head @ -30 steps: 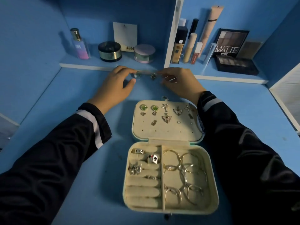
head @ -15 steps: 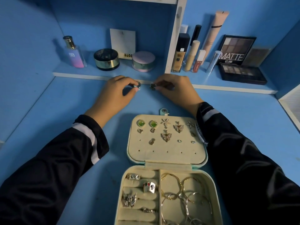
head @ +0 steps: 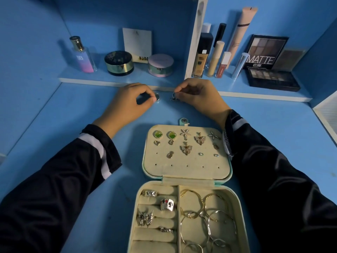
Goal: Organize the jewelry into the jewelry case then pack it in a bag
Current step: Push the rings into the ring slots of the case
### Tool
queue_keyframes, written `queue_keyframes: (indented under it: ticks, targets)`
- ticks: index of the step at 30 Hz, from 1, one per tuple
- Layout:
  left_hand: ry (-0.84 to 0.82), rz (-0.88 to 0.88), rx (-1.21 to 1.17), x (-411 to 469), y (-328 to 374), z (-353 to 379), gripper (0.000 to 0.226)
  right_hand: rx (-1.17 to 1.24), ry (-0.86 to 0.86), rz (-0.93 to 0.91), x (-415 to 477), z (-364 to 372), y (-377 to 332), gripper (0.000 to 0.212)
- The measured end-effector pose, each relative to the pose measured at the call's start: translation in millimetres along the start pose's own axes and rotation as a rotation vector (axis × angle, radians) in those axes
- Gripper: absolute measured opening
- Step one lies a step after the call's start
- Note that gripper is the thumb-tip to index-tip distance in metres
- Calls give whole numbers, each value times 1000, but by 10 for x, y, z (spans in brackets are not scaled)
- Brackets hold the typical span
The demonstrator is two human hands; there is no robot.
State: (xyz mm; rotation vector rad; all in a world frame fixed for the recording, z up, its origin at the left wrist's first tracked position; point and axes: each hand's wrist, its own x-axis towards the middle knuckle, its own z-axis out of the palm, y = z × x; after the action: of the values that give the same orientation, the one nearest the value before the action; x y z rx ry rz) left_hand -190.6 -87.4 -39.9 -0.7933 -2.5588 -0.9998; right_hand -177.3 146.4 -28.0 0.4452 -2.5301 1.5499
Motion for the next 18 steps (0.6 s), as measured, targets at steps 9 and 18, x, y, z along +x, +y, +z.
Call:
queue_keyframes:
  ticks: [9,18]
  targets:
    - [-15,-46,-48,-1,-2,2,27,-81,-22,114,3,-113,-3,7]
    - [-56,-57,-67,-7,14,-19,24,-248,-36,75,-58,-109,-19,10]
